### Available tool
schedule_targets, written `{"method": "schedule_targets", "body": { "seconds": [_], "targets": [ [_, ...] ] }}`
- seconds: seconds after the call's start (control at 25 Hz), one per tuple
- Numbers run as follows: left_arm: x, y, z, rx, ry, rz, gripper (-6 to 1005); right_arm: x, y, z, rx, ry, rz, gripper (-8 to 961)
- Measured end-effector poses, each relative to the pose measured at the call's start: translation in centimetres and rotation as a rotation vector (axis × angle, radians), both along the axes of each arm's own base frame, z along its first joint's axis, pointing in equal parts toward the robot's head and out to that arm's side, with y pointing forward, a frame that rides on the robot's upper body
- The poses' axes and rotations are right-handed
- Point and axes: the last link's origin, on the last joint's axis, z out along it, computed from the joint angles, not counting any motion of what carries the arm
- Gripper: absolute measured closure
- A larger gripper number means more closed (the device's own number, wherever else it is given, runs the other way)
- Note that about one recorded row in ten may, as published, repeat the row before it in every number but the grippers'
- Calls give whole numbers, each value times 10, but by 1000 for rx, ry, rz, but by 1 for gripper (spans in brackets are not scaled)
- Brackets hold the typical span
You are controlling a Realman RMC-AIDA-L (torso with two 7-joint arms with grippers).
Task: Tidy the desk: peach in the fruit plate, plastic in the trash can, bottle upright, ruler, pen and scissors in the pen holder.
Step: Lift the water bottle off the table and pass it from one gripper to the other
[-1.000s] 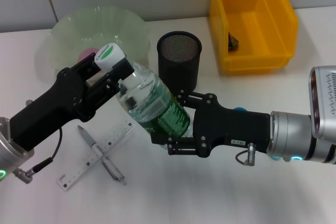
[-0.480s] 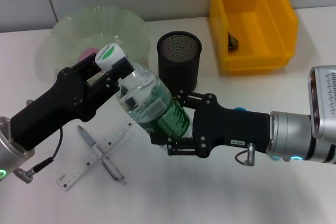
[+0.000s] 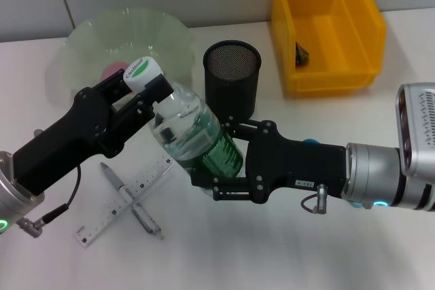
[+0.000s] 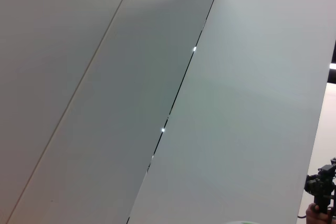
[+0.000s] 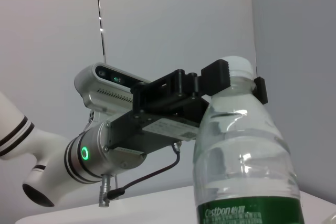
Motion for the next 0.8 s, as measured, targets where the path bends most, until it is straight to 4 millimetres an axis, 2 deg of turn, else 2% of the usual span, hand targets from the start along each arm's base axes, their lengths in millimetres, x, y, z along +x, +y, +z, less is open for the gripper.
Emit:
{"method": "schedule_targets", "body": {
  "seconds": [0.8],
  "targets": [
    [-3,-1,2,2,3,7,561,0,5,-1,9,-9,-10,163]
  ]
}}
